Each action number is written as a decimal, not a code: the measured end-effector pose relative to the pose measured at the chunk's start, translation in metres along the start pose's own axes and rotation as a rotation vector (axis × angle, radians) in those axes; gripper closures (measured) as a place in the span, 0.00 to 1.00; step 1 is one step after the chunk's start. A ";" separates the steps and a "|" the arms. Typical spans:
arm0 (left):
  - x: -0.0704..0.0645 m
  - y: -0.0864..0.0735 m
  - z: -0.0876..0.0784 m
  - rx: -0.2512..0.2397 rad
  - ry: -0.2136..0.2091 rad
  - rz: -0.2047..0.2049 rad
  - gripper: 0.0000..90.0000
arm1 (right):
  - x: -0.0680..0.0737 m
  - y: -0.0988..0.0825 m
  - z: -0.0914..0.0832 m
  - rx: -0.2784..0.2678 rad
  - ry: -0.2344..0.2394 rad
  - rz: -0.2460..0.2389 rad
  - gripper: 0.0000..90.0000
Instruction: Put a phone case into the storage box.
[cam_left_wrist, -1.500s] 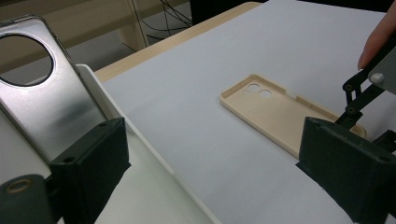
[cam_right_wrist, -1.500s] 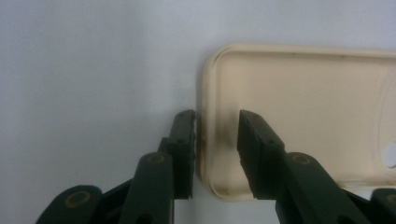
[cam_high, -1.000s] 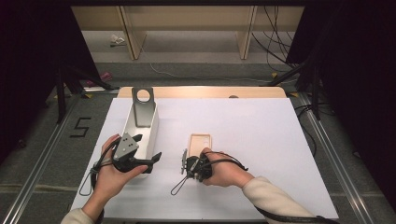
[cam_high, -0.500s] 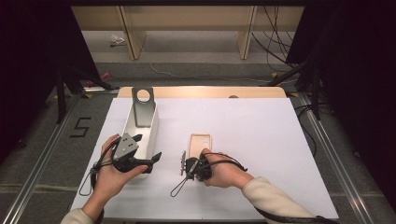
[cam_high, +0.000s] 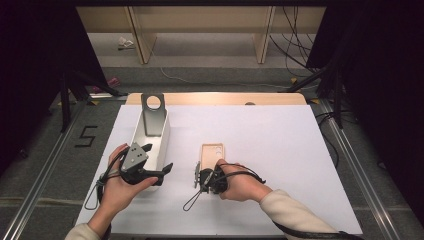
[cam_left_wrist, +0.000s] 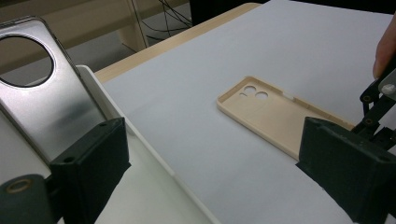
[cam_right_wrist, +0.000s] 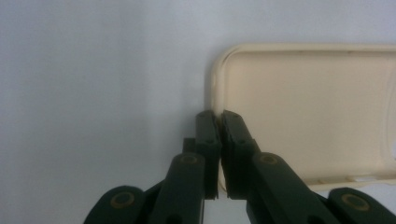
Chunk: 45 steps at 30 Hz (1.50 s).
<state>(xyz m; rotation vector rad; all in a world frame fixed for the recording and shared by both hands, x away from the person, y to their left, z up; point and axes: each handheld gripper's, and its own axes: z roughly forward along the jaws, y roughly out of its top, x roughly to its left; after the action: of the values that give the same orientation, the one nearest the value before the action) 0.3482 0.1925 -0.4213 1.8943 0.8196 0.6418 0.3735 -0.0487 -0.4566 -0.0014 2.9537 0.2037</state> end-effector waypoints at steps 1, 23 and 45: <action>0.000 0.000 0.000 0.000 0.001 0.000 0.09 | 0.000 0.000 -0.001 -0.001 0.003 0.002 0.96; -0.011 0.010 0.006 0.014 -0.012 -0.008 0.14 | 0.006 -0.017 -0.027 -0.120 -0.068 0.008 0.97; -0.030 0.058 0.058 0.100 -0.073 -0.097 0.20 | 0.016 -0.029 -0.045 -0.203 -0.131 0.019 0.97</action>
<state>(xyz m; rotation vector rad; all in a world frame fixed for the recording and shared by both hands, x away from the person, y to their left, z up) 0.3865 0.1181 -0.3965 1.9425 0.9052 0.4766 0.3496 -0.0832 -0.4193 0.0127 2.7905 0.4857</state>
